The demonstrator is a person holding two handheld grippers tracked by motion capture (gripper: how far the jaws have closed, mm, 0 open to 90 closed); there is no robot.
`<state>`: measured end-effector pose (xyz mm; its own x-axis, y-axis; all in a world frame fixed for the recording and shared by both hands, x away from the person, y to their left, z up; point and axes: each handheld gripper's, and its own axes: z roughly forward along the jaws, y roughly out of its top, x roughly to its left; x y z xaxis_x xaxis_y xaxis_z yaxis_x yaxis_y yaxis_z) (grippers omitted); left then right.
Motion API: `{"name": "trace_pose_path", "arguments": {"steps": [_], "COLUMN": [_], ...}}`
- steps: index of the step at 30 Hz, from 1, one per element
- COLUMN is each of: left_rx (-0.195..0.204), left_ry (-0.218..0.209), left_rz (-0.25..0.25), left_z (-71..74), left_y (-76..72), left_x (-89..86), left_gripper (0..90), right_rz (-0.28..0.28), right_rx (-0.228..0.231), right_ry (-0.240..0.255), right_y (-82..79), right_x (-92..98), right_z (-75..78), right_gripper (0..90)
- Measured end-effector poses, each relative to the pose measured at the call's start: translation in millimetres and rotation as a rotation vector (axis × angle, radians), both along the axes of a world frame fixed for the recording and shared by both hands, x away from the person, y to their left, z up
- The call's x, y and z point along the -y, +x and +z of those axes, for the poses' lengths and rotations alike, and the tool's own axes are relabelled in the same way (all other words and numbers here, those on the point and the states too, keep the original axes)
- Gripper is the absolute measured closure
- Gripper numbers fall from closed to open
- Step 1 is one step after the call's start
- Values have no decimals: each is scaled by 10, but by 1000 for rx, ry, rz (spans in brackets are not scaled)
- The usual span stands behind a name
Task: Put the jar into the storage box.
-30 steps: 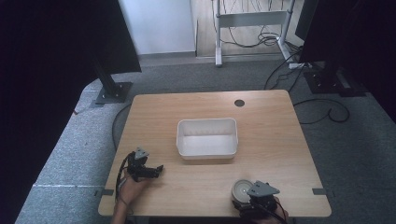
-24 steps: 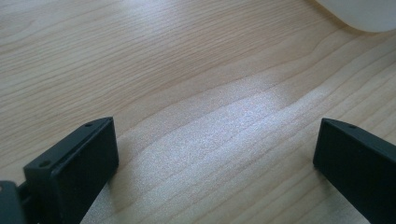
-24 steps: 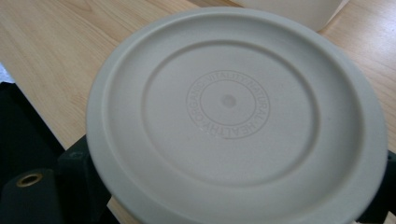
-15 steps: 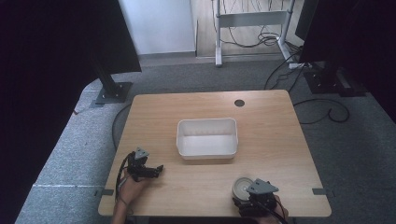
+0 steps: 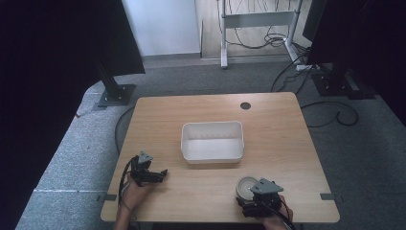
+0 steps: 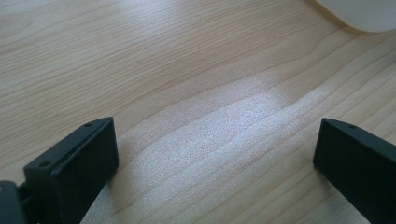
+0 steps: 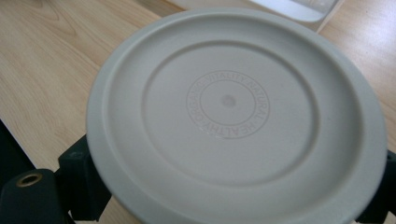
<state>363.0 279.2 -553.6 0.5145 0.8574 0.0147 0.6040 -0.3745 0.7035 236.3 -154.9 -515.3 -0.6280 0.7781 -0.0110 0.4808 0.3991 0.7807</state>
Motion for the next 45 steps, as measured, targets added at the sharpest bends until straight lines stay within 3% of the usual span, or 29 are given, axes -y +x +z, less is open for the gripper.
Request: {"name": "trace_pose_path", "arguments": {"steps": [45], "left_rx": [1], "left_ry": [-1], "left_rz": [0], "left_z": [-1], "left_y": [2], "left_x": [0], "left_gripper": [0], "right_rz": [11], "right_rx": [21], "right_ry": [39], "right_y": [524], "right_x": [-329], "right_z": [232], "right_gripper": [96]}}
